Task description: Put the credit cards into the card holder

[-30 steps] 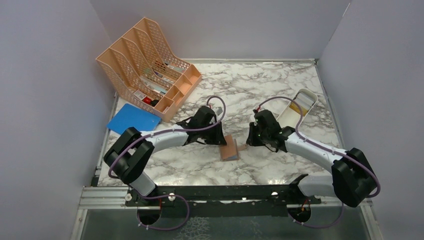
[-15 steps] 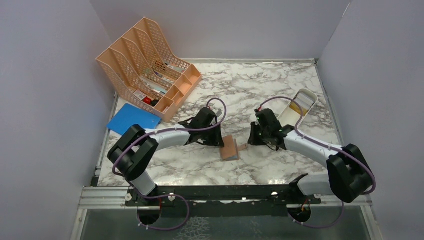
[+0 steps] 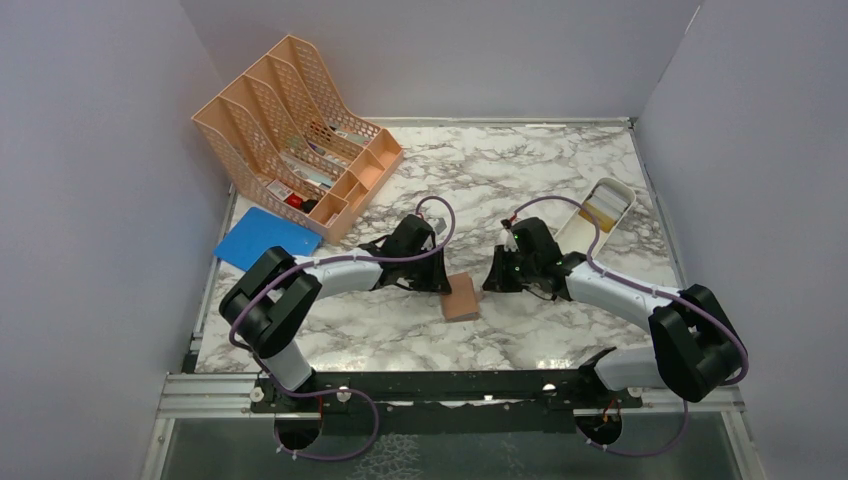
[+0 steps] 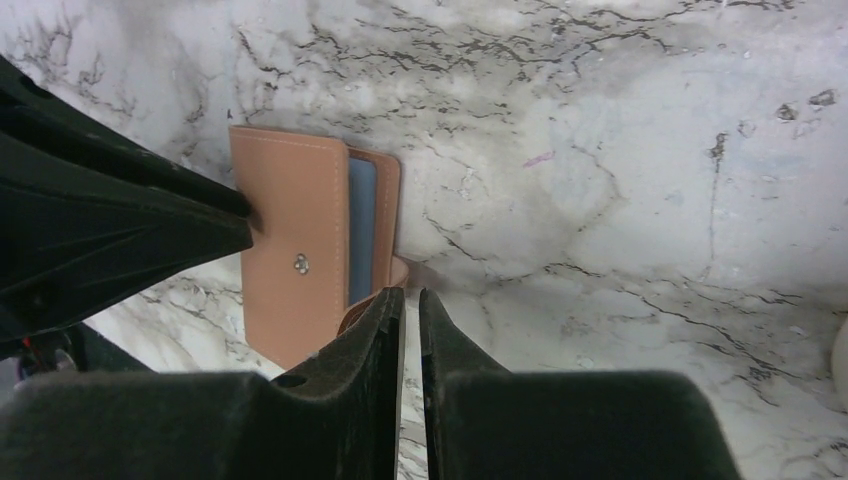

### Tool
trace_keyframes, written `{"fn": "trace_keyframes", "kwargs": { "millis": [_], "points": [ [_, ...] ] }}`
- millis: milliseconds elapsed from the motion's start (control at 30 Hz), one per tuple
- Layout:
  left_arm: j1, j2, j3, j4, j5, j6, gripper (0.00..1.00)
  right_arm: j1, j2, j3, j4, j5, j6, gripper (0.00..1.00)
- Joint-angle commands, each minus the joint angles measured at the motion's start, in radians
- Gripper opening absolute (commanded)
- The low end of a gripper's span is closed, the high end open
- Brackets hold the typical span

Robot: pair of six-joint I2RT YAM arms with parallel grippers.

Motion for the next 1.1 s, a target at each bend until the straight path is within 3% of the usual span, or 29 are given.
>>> {"fn": "trace_keyframes", "kwargs": {
  "millis": [0,800,1067],
  "points": [
    [-0.002,0.027,-0.018,0.041,0.021,0.015,0.21,-0.003,-0.016,-0.02,0.054,-0.078,0.018,0.15],
    [-0.002,0.076,-0.064,0.109,0.039,-0.003,0.21,0.0,0.036,-0.07,0.197,-0.224,0.094,0.14],
    [-0.001,0.057,-0.062,0.119,0.064,-0.015,0.2,0.003,-0.009,-0.096,0.162,-0.201,0.091,0.15]
  ]
}}
